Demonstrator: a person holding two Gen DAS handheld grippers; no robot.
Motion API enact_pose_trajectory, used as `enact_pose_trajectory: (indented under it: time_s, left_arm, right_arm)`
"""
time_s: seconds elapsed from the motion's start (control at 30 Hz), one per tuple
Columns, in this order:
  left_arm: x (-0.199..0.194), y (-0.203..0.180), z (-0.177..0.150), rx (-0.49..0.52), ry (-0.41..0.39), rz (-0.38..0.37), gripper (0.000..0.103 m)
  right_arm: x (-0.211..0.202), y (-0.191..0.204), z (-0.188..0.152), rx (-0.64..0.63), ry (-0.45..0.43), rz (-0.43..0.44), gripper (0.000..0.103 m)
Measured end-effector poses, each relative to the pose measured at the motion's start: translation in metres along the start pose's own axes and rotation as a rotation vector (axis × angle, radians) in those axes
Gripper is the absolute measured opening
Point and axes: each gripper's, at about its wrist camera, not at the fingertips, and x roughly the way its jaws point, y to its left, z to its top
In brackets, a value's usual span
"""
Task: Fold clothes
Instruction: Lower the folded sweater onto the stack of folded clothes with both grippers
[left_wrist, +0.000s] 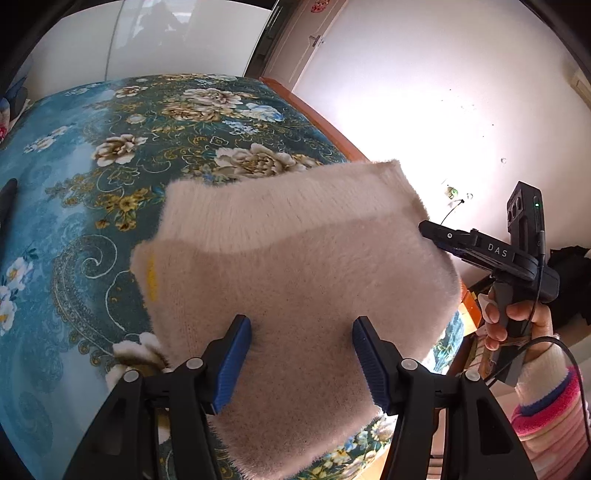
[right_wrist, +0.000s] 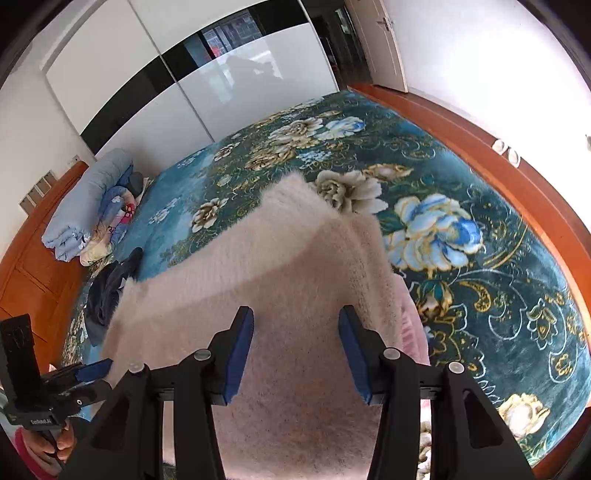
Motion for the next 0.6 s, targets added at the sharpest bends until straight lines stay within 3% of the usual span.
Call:
enact_pose_trajectory:
  time_s: [0.33,0.47,0.6]
  left_arm:
    - [-0.009,0.003,-0.001,0.005,-0.012,-0.011,0.063]
    - [-0.027,0.013,-0.007,0.013,-0.038,0.011,0.064]
    - [-0.043,0.025,-0.018,0.017,-0.078,0.029,0.072]
  right_arm:
    - [0.008,-0.006,-0.004,0.042,-0.014,-0.031,0.05]
    - [-0.007,0.006,-0.003,0.044,-0.075,-0.046,0.049]
    - [-0.031,0.036,-0.003,0.007,-0.171,-0.05,0.049]
